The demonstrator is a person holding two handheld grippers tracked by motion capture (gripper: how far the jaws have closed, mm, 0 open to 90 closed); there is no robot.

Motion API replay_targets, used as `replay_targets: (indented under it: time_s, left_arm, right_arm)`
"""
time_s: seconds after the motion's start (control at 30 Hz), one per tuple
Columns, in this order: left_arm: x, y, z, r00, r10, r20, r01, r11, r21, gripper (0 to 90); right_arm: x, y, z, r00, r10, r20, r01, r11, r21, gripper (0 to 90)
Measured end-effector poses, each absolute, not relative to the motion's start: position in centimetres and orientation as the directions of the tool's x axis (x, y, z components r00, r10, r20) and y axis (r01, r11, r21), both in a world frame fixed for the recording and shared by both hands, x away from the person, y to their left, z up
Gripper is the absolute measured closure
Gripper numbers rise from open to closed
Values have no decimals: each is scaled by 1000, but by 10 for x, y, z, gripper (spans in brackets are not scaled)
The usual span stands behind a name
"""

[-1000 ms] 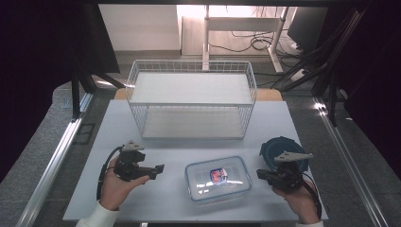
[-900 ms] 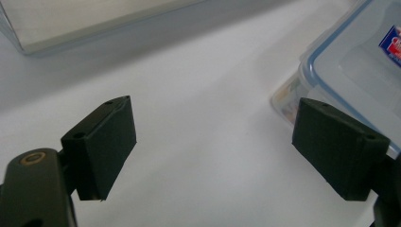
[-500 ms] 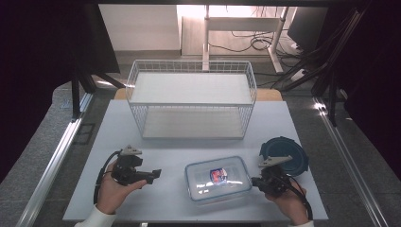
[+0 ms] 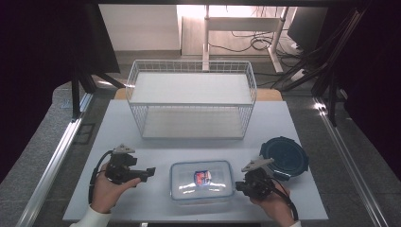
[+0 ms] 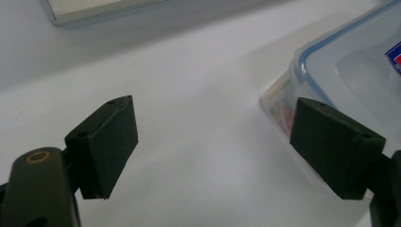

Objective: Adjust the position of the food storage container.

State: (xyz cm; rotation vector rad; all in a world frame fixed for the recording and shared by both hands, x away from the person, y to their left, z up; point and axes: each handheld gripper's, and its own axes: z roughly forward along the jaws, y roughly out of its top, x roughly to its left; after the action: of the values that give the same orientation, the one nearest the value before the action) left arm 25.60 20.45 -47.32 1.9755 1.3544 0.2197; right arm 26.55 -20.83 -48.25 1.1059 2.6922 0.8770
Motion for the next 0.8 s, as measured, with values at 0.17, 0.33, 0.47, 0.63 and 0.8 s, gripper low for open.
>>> replay_targets:
  time_s: [0.17,0.33,0.47,0.63,0.8]
  left_arm:
    - [256,208,-473,425,869,-252,746,-179,642,157]
    - [257,211,-473,421,870,-256,746,-172,643,157]
    - [256,213,-472,420,871,-255,743,-169,647,167]
    - [255,213,-470,426,867,-258,737,-168,654,186]
    - [254,213,-469,426,868,-257,733,-165,660,186]
  right_arm:
    - [264,-190,-484,-760,637,127,588,592,551,890]
    - [264,-182,-484,-771,623,131,578,599,554,890]
    - [265,-184,-483,-766,630,126,576,587,568,890]
    - [266,-197,-473,-739,666,106,573,538,619,890]
    - [268,-210,-469,-705,691,158,590,450,670,694]
